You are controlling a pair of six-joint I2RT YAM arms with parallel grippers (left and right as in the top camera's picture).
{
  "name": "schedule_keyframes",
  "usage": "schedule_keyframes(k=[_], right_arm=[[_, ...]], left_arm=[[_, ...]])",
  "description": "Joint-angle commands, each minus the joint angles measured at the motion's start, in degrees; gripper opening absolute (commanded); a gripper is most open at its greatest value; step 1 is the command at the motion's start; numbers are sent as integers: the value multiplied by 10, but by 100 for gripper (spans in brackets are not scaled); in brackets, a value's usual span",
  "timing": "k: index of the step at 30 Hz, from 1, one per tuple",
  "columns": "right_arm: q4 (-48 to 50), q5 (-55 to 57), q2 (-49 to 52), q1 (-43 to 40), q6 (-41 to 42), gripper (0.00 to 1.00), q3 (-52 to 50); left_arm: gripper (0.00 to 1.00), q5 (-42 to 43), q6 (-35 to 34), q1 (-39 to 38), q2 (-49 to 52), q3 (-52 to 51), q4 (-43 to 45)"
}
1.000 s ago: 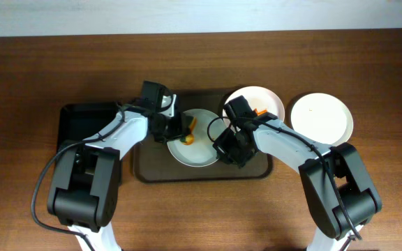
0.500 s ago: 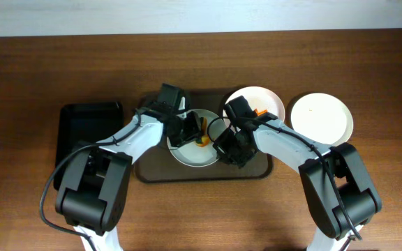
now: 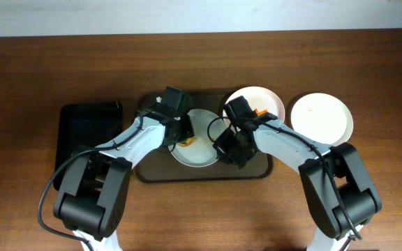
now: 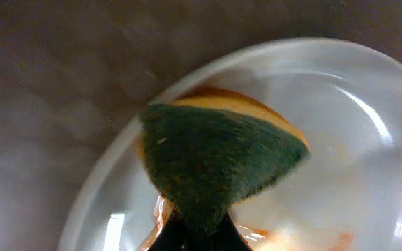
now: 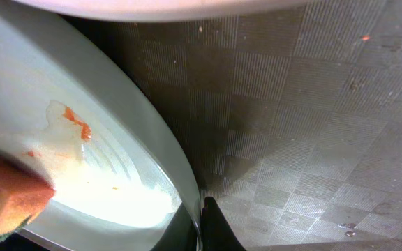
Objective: Clean dirty plates on tray and stack at the side
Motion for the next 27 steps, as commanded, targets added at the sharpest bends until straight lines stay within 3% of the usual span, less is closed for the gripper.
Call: schedule_keyframes(k=[1,4,12,20,27], right_arm=[[-9,31,8,-4,1,4,-15],[-9,31,8,-4,-2,4,-15],[-10,31,8,-4,-40,4,-15],[-19,50,8,-4,-188,5,-13],[-47,102,8,-3,-367,11,6]], left_arm=[[0,-170,65,2,-23,1,-23],[0,-175,104,2,-47,14,-32],[0,-143,104,5,-134,18,-65],[0,-104,103,51,-137,17,-100],[0,-99,104,77,-137,17,-100]])
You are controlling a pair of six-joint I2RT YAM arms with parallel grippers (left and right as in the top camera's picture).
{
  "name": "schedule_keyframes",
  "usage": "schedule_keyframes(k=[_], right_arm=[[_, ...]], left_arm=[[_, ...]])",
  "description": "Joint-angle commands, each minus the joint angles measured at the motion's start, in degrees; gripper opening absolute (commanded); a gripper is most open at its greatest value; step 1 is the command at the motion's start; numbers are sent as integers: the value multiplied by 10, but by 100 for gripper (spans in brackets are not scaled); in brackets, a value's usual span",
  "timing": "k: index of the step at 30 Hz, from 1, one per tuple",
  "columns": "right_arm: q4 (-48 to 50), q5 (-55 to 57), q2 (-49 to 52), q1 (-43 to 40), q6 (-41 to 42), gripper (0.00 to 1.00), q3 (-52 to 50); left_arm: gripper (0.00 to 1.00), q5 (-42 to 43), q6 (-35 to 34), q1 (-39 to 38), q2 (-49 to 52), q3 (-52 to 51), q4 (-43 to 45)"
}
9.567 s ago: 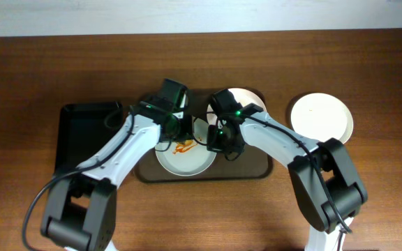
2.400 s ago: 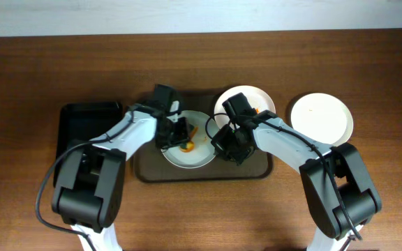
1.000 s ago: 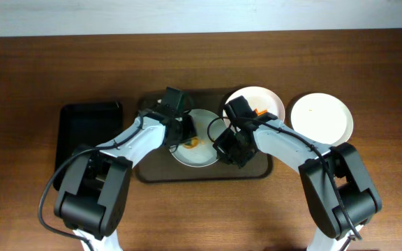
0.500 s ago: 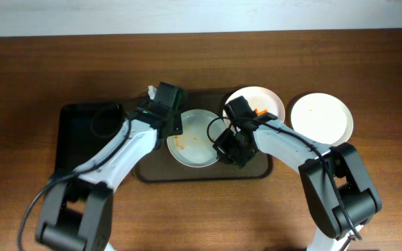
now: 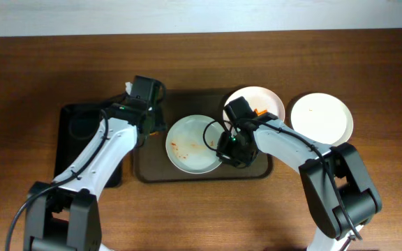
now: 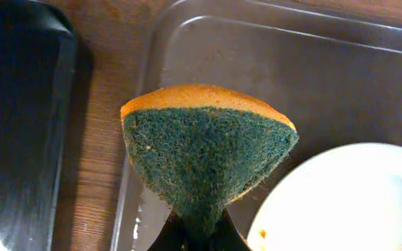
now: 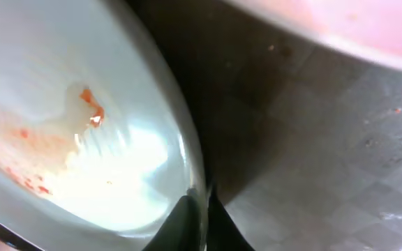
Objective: Clean dirty plates on tray and stack at the side
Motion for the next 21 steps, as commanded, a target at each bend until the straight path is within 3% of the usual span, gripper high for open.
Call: schedule_keyframes(k=[1,5,9,13,15,16,17,18,21], right_arm=[[-24,89,8,-3,-131,11,12],[-27,111,8,-3,-252,16,48],[-45,104,8,-3,-260,20,69],[-89,78,-1,-4,-184,20,90],[-91,78,-20,-4,-165,22,91],[-93,76,-31,-4,-165,28,91],[-100,71,-40,-4,-157,43,91],[-108,65,-45,-4,-146,47,91],[-159,44,-46,-3,-83,46,89]], left_arm=[[0,14,9,4,-7,9,0],[0,30,16,4,-7,9,-1],[0,62,40,4,-7,9,1],[0,129,141,3,-7,9,23],[0,129,159,3,-7,9,32],[0,130,169,3,-7,9,36],[0,135,186,3,-7,9,44],[0,136,195,4,-7,9,52],[0,136,204,4,-7,9,75]])
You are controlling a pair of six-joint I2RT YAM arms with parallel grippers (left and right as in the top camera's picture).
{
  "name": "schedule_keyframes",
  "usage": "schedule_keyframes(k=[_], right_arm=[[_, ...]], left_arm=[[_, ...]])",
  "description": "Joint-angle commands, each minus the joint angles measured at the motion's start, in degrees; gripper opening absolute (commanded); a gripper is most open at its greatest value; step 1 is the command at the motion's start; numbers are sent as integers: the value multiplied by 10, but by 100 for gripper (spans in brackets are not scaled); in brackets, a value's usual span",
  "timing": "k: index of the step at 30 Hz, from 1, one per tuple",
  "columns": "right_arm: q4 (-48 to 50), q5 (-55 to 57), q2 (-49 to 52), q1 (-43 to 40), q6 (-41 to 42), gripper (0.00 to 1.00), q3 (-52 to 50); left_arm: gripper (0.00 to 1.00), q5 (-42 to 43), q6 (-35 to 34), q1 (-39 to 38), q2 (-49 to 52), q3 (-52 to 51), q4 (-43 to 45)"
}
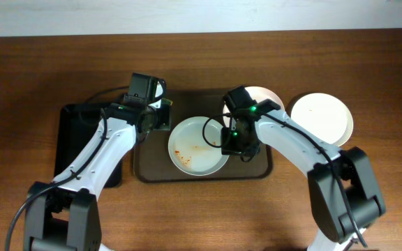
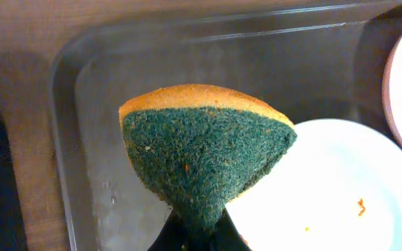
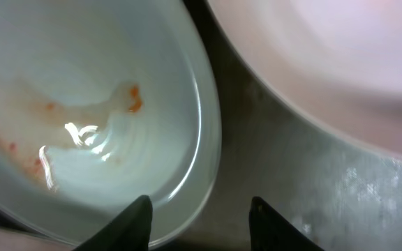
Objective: Clean dirty plates on tray and stack at the side
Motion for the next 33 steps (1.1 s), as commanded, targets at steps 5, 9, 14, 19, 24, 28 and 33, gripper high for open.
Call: schedule_keyframes(k=[5,9,14,19,24,28,33], right_arm=[[-31,-73,-18,28,153,50,-32],[30,-75,-16,61,214,50,-66],[104,-70,-15,73,304,47,-105],[120,-30,-12,73,331,32,-117],[138,-17,-9,73,300,4,-117],[152,3,-9,73,197,4,-117],[186,15,-9,64,102,4,-117]], left_arm=[[0,17,43,2,-7,9,27],[0,17,43,2,-7,9,28],[0,17,43,2,-7,9,27],[0,17,43,2,-7,9,25],[0,17,43,2,-7,9,23],[0,17,43,2,-7,9,20],[0,48,43,2,-7,9,19]])
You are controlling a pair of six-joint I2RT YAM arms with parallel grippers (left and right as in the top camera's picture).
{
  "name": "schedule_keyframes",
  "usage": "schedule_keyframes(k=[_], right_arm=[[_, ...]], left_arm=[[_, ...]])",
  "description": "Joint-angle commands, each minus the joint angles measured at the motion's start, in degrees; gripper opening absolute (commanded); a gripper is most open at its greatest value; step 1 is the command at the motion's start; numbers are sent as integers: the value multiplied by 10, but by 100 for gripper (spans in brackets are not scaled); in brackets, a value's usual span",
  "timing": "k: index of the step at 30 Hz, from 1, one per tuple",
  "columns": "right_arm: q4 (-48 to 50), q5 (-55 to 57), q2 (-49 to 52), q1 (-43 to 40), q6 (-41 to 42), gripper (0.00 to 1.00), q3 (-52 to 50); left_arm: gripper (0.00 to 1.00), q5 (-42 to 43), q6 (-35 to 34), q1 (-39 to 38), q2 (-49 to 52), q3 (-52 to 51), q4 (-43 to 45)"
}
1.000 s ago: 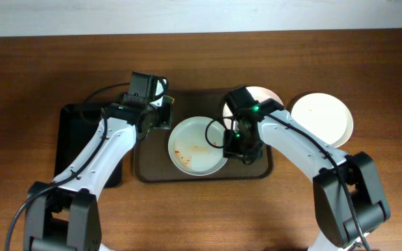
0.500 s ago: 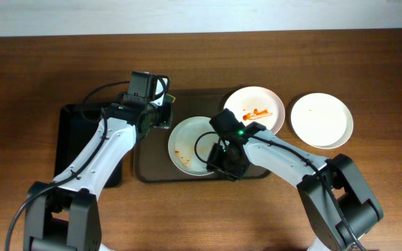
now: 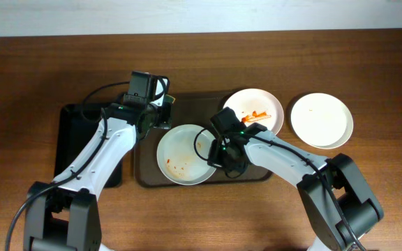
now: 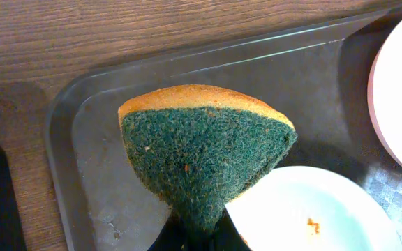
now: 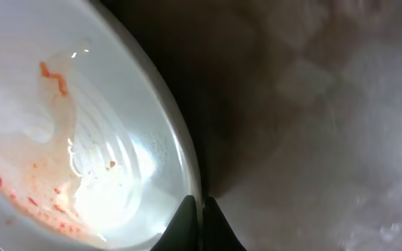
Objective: Clean dirty plates on tray and stack at the side
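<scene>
A white plate with red smears lies at the front of the brown tray. My right gripper is shut on its right rim; in the right wrist view the fingers pinch the edge of the plate. My left gripper hovers over the tray's back left corner, shut on a green and orange sponge. A second stained plate leans on the tray's back right corner. A clean white plate rests on the table to the right.
A black tray lies on the wooden table left of the brown one, under my left arm. A cable loops over the held plate's right side beside my right wrist.
My right gripper was open beside the plate's rim; now it is shut on that rim. The plate lies further to the front left of the tray. The left gripper has barely moved.
At first the sponge was pressed into the plate while my right gripper held the rim. Then the left gripper and sponge were off at the tray's left edge. Then my right gripper was open, off the rim. Now it grips the rim again, the plate shifted.
</scene>
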Motion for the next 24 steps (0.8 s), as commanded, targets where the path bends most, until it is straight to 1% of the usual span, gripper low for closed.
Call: schedule_keyframes(k=[1,3,6,7,11,14,16,19,22,24], right_arm=[[30,22,5,-8,-104,4,-5],[52,22,5,-12,-130,4,-5],[64,22,5,-13,-137,4,-5],[68,22,5,-12,-137,4,-5],[70,22,5,-13,-137,4,-5],[72,23,5,-13,-134,4,-5],[73,23,5,-13,-134,4,-5],[71,23,5,-13,-131,4,-5],[70,22,5,-13,-115,4,-5],[65,22,5,-13,-104,4,-5]], left_arm=[[0,52,10,2,-7,9,-4],[0,78,4,1,-7,8,-7],[0,83,-54,1,-5,3,-9],[0,87,-89,-1,-5,-7,-8],[0,120,-126,-14,4,-30,-6],[0,182,-144,-28,23,-44,4],[0,209,-181,-36,37,-54,5],[0,251,-217,-37,56,-62,9],[0,267,-253,-37,75,-63,8],[0,267,-261,-37,85,-63,8]])
